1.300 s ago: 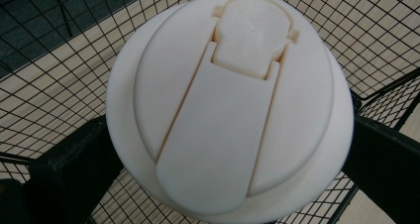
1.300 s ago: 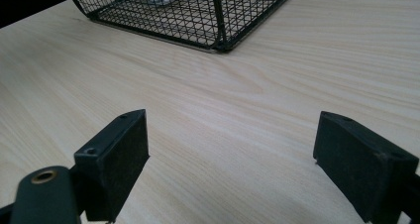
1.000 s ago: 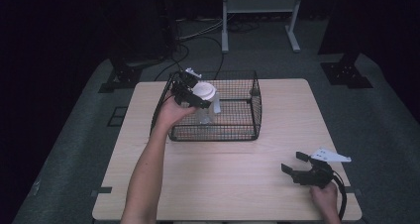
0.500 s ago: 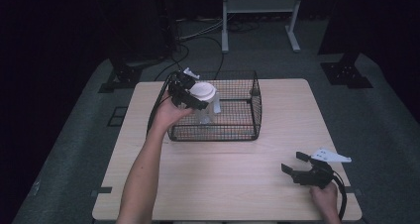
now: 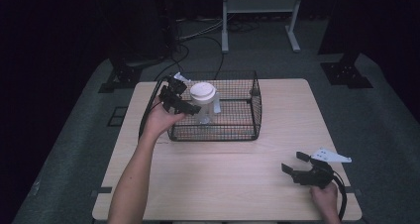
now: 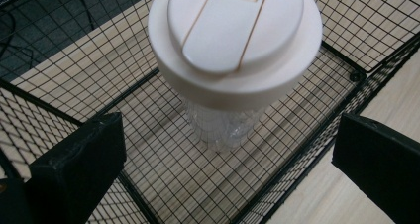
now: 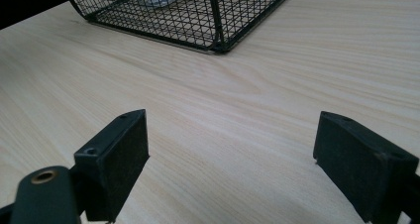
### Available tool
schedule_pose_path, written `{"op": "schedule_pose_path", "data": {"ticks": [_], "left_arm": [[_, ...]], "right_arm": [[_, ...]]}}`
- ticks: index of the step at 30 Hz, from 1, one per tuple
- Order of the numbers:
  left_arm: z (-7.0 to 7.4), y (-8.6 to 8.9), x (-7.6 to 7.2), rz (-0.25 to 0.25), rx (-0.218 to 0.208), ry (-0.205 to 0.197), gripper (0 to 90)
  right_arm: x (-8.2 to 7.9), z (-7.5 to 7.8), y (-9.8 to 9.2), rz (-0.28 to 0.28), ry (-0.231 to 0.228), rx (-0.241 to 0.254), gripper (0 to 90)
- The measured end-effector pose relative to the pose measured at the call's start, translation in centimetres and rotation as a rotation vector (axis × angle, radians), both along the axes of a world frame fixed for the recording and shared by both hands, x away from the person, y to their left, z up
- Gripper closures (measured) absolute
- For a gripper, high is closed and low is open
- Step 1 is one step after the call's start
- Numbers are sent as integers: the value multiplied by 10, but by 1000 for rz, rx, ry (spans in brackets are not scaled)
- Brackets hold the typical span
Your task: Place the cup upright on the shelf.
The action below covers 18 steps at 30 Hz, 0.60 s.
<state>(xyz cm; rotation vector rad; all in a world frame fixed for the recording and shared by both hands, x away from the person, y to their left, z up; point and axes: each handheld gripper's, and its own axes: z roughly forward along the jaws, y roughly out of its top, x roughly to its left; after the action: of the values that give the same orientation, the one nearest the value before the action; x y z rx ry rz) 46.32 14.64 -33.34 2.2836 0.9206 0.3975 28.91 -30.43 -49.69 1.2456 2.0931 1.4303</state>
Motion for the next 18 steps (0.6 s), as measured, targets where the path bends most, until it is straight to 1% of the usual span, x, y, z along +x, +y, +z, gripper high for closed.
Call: {"op": "schedule_pose_path", "data": {"ticks": [3,4,7,10,12,14,18], "left_arm": [[0,3,-6,-5,-8,3,0],[0,4,-7,-8,-1,0,0],[0,6,-11,-16,5,-3,0],[0,9,-16,-22,-9,2,0],[0,11,-20,-25,-17,-6,0],[0,13,-24,-31,-14,-8,0],[0,17,-32,-38,-23,-17,0]], "right_arm": [[0,0,0,-1,1,-2,129],[0,0,0,-2,1,-3,129],[0,0,1,-3,3,-5,129],[0,0,1,-3,3,-10,129],[0,0,1,-3,-1,-15,129],[-1,0,2,-3,-2,-19,129],[-1,0,2,-5,-4,-22,129]]}}
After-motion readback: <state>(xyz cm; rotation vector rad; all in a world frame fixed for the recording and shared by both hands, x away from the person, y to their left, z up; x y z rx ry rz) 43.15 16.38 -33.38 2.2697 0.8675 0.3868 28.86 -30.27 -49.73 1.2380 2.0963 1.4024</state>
